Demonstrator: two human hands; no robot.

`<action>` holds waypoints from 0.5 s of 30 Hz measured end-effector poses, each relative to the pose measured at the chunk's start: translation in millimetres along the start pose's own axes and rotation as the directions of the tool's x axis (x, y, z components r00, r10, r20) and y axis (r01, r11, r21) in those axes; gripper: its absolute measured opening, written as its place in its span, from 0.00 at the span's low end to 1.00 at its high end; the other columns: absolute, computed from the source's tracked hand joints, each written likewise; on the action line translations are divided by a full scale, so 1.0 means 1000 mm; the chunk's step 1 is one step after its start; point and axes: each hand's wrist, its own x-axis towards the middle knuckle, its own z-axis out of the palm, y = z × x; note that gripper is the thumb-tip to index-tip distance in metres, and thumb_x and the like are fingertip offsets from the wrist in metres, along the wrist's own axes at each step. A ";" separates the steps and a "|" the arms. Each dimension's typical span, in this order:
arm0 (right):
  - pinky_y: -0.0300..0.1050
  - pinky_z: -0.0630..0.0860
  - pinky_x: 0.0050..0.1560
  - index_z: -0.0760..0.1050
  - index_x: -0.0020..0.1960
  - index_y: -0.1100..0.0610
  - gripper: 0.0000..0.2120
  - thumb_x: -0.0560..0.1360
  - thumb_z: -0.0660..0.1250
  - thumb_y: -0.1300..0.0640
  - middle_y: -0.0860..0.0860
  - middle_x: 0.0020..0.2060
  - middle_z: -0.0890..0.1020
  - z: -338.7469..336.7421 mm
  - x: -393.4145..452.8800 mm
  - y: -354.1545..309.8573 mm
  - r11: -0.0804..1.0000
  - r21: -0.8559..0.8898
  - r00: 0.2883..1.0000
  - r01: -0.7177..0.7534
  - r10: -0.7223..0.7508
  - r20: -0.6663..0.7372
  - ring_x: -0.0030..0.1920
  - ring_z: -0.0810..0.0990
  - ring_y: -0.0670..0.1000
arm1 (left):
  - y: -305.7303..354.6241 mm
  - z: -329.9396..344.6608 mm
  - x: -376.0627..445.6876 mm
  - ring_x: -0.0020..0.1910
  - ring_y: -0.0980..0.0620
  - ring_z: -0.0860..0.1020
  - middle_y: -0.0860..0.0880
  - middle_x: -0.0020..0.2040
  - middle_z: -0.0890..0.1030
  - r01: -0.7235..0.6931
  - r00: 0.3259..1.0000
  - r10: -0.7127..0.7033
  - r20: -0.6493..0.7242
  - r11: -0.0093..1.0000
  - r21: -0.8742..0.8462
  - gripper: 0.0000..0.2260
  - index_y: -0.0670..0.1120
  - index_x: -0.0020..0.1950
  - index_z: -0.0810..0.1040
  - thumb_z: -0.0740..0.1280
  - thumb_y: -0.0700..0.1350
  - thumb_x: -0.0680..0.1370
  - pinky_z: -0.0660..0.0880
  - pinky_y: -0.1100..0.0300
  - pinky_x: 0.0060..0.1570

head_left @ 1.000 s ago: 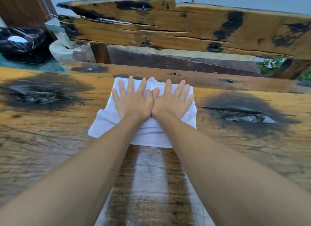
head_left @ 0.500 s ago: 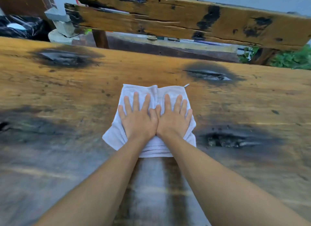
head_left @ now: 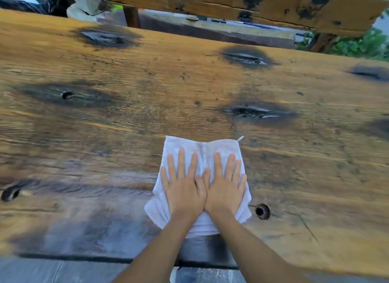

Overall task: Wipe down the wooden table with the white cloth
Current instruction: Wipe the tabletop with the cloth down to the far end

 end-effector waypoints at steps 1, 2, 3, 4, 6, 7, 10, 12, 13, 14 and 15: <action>0.55 0.42 0.80 0.43 0.82 0.40 0.28 0.82 0.41 0.39 0.50 0.83 0.45 -0.001 -0.021 0.007 1.000 0.002 1.000 0.005 -0.005 -0.012 0.83 0.44 0.53 | -0.002 -0.002 -0.021 0.83 0.46 0.42 0.51 0.84 0.47 -0.010 1.000 0.010 0.014 1.000 0.018 0.28 0.60 0.81 0.53 0.42 0.58 0.80 0.43 0.42 0.79; 0.56 0.45 0.80 0.47 0.82 0.41 0.29 0.81 0.40 0.39 0.51 0.83 0.48 -0.002 -0.040 0.012 1.000 0.009 1.000 0.000 0.001 -0.020 0.83 0.48 0.54 | -0.004 -0.002 -0.039 0.83 0.46 0.43 0.51 0.83 0.49 -0.017 1.000 0.016 0.023 0.999 0.029 0.28 0.60 0.81 0.54 0.41 0.58 0.80 0.45 0.42 0.79; 0.56 0.49 0.79 0.51 0.82 0.42 0.30 0.80 0.41 0.40 0.52 0.82 0.52 -0.004 -0.057 0.017 1.000 0.014 1.000 -0.020 0.021 -0.024 0.82 0.52 0.55 | -0.006 -0.002 -0.056 0.83 0.45 0.45 0.51 0.83 0.51 -0.020 0.999 0.019 0.030 0.999 0.038 0.28 0.59 0.81 0.55 0.41 0.58 0.80 0.47 0.41 0.79; 0.57 0.51 0.78 0.55 0.81 0.43 0.30 0.80 0.43 0.40 0.52 0.82 0.56 -0.005 -0.073 0.020 0.999 0.026 0.999 -0.042 0.042 -0.008 0.81 0.56 0.55 | -0.008 -0.002 -0.071 0.83 0.45 0.47 0.50 0.83 0.52 -0.023 0.999 0.022 0.035 0.999 0.044 0.27 0.59 0.81 0.57 0.41 0.58 0.81 0.49 0.41 0.79; 0.59 0.56 0.77 0.59 0.80 0.44 0.29 0.80 0.47 0.41 0.54 0.81 0.60 -0.008 -0.097 0.025 0.995 0.052 0.996 -0.083 0.081 0.035 0.80 0.61 0.56 | -0.010 -0.003 -0.096 0.82 0.44 0.51 0.50 0.82 0.56 -0.022 0.998 0.019 0.060 0.999 0.045 0.28 0.58 0.80 0.60 0.38 0.59 0.82 0.53 0.41 0.78; 0.60 0.58 0.76 0.60 0.80 0.45 0.29 0.80 0.48 0.41 0.54 0.81 0.61 -0.009 -0.105 0.027 0.991 0.067 0.993 -0.112 0.110 0.040 0.79 0.63 0.57 | -0.008 -0.005 -0.105 0.82 0.43 0.54 0.50 0.82 0.58 -0.016 0.997 0.013 0.074 0.999 0.038 0.29 0.57 0.79 0.62 0.37 0.60 0.83 0.55 0.40 0.77; 0.62 0.63 0.73 0.64 0.78 0.46 0.31 0.81 0.42 0.37 0.56 0.80 0.62 -0.011 -0.117 0.028 0.978 0.074 0.980 -0.194 0.190 0.058 0.78 0.65 0.58 | -0.004 -0.009 -0.118 0.79 0.44 0.64 0.50 0.79 0.65 0.055 0.996 -0.054 0.072 0.998 -0.005 0.29 0.57 0.76 0.69 0.40 0.62 0.83 0.63 0.40 0.73; 0.63 0.64 0.71 0.68 0.77 0.46 0.32 0.81 0.39 0.36 0.56 0.79 0.64 -0.010 -0.118 0.027 0.969 0.059 0.970 -0.241 0.237 0.059 0.77 0.67 0.59 | -0.002 -0.007 -0.118 0.78 0.46 0.65 0.52 0.79 0.66 0.095 0.993 -0.093 0.068 0.995 -0.029 0.26 0.59 0.76 0.69 0.48 0.64 0.81 0.63 0.41 0.72; 0.64 0.64 0.71 0.68 0.77 0.46 0.33 0.81 0.40 0.37 0.56 0.79 0.64 -0.008 -0.114 0.025 0.961 0.055 0.963 -0.269 0.267 0.042 0.77 0.67 0.59 | -0.001 -0.005 -0.115 0.79 0.47 0.64 0.53 0.79 0.65 0.113 0.992 -0.111 0.066 0.993 -0.034 0.27 0.60 0.76 0.69 0.51 0.65 0.79 0.63 0.41 0.72; 0.65 0.63 0.71 0.69 0.76 0.47 0.33 0.80 0.40 0.37 0.57 0.79 0.65 -0.011 -0.109 0.021 0.953 0.076 0.956 -0.292 0.288 0.056 0.76 0.67 0.60 | -0.002 -0.002 -0.111 0.79 0.47 0.63 0.54 0.80 0.65 0.127 0.991 -0.125 0.050 0.991 -0.030 0.28 0.61 0.76 0.68 0.54 0.66 0.77 0.62 0.40 0.73; 0.66 0.62 0.71 0.69 0.77 0.47 0.34 0.80 0.40 0.36 0.58 0.78 0.65 -0.010 -0.099 0.017 0.943 0.098 0.948 -0.317 0.317 0.013 0.76 0.68 0.62 | -0.002 0.002 -0.104 0.79 0.46 0.63 0.54 0.80 0.64 0.135 0.991 -0.135 0.023 0.991 -0.019 0.28 0.62 0.76 0.68 0.54 0.68 0.76 0.61 0.40 0.73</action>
